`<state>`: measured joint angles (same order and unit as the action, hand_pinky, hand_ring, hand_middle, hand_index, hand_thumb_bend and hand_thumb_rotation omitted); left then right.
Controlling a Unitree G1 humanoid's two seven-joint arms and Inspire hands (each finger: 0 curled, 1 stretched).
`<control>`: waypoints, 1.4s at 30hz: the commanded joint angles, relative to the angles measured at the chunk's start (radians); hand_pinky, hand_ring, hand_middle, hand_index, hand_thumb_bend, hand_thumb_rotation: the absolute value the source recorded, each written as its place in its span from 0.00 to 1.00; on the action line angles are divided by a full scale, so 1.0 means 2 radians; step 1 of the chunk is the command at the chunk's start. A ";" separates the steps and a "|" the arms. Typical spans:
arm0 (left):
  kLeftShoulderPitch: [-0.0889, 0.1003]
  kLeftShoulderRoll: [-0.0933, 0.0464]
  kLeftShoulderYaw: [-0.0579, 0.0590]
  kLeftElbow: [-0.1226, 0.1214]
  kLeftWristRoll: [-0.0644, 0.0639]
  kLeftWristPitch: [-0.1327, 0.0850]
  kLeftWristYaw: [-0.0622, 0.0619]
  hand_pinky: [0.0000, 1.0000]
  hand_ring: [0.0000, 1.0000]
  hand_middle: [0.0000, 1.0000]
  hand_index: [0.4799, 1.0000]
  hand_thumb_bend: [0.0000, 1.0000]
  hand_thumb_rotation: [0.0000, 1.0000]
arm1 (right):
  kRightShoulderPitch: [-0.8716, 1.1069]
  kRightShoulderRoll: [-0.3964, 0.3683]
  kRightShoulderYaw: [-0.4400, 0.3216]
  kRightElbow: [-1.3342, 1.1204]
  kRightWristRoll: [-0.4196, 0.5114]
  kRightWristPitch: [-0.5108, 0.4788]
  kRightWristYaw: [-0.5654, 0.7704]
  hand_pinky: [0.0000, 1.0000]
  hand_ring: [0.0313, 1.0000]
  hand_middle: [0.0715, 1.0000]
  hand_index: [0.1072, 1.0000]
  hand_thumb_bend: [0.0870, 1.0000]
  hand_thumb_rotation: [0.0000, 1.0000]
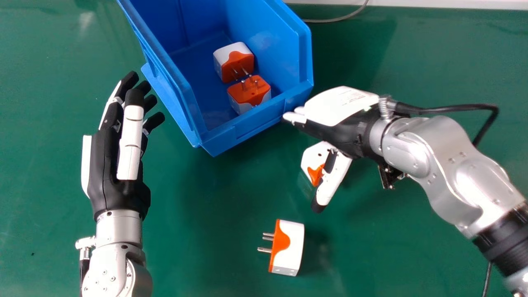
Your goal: Pick all objects and put in blue box
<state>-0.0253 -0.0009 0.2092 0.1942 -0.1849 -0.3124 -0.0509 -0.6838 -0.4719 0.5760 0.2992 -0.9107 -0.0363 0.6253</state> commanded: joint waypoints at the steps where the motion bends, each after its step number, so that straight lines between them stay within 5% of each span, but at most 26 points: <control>1: -0.004 0.000 -0.003 -0.005 0.001 -0.005 0.000 0.81 0.86 0.87 0.74 0.70 0.76 | -0.031 0.002 0.007 0.024 -0.009 -0.013 -0.013 0.92 0.99 0.99 0.95 0.98 0.43; 7: -0.005 -0.002 -0.004 -0.006 0.000 -0.002 0.001 0.81 0.86 0.87 0.74 0.71 0.76 | -0.048 0.002 0.018 0.071 -0.011 -0.038 -0.023 0.92 0.99 0.99 0.95 0.99 0.43; 12: -0.007 0.000 -0.006 0.001 0.006 -0.010 0.002 0.81 0.86 0.87 0.75 0.71 0.75 | -0.043 -0.013 0.019 0.082 -0.011 -0.062 -0.042 0.92 0.99 0.99 0.95 0.98 0.42; 26: -0.011 0.000 -0.006 0.003 0.004 -0.006 0.002 0.81 0.86 0.87 0.74 0.71 0.75 | -0.025 -0.042 0.013 0.077 -0.013 -0.098 -0.110 0.87 0.97 0.97 0.92 0.96 0.35; 29: -0.011 0.002 -0.006 0.004 0.008 -0.009 0.003 0.81 0.86 0.87 0.74 0.71 0.75 | -0.022 -0.045 0.013 0.078 -0.018 -0.104 -0.133 0.87 0.97 0.97 0.92 0.96 0.35; 39: -0.011 0.001 -0.003 0.004 0.001 -0.006 0.000 0.81 0.86 0.87 0.74 0.70 0.76 | -0.016 -0.042 0.019 0.103 -0.030 -0.133 -0.217 0.80 0.89 0.92 0.86 0.89 0.24; 42: -0.010 0.003 -0.005 0.003 0.004 -0.005 0.001 0.81 0.86 0.87 0.74 0.70 0.76 | -0.017 -0.040 0.021 0.109 -0.032 -0.139 -0.226 0.75 0.83 0.87 0.81 0.82 0.19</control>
<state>-0.0381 -0.0005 0.2028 0.2132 -0.1770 -0.3135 -0.0451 -0.7113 -0.5496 0.6231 0.5162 -0.9753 -0.3008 0.2001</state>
